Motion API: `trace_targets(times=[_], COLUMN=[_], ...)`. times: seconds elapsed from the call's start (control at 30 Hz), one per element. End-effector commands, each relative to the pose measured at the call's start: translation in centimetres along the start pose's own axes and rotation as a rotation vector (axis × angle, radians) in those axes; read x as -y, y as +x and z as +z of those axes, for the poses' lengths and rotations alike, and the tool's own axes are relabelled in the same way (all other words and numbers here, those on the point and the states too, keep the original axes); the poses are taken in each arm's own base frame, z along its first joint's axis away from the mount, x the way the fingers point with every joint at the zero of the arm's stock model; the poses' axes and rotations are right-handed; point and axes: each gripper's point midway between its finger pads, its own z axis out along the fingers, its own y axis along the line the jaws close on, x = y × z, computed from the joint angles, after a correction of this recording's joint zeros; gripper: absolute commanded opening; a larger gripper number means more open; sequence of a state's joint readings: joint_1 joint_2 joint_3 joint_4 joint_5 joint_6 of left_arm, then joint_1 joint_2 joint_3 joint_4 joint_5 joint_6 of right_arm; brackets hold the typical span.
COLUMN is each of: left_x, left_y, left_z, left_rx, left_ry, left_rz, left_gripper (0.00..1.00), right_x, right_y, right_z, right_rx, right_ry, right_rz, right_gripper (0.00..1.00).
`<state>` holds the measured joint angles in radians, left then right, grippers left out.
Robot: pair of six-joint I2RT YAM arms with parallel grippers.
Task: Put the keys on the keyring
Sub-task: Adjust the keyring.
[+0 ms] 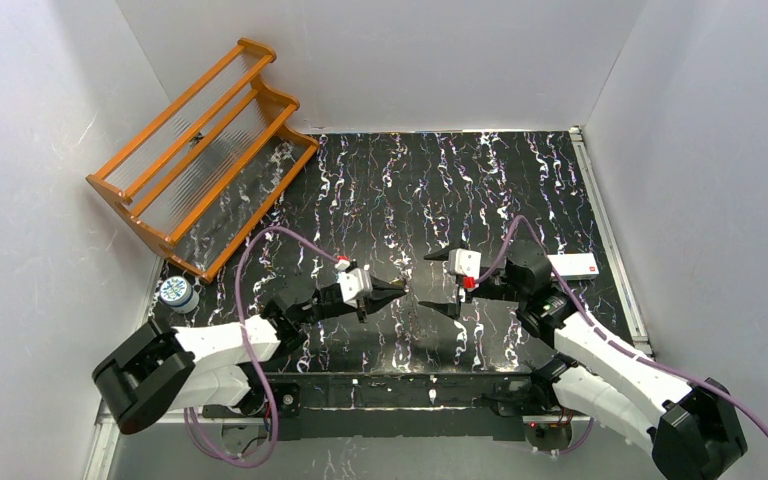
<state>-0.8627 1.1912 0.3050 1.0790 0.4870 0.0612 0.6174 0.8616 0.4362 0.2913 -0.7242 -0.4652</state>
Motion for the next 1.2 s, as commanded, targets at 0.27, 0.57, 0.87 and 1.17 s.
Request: trace_targets(times=[0.27, 0.57, 0.87, 1.17], left_x=[-0.4, -2.1, -4.6, -8.8], left_y=[-5.2, -2.2, -2.0, -3.1], left_z=[-2.8, -2.7, -2.8, -2.7], left_rx=[0.211, 0.134, 0.011, -0.180], left_ry=[-0.095, -0.203, -0.259, -0.353], left_rz=[0.159, 0.027, 0.344, 0.650], left_gripper=[0.00, 0.00, 0.00, 0.00], right_x=[0.4, 2.5, 8.9, 9.1], right_y=[-4.1, -4.1, -2.6, -4.4], right_z=[0.3, 0.7, -0.2, 2.2], right_rx=[0.104, 0.116, 0.068, 0.041], right_ry=[-0.039, 0.097, 0.553, 0.483], right_rz=[-0.034, 0.215, 0.851, 1.174], right_gripper=[0.98, 0.99, 0.99, 0.88])
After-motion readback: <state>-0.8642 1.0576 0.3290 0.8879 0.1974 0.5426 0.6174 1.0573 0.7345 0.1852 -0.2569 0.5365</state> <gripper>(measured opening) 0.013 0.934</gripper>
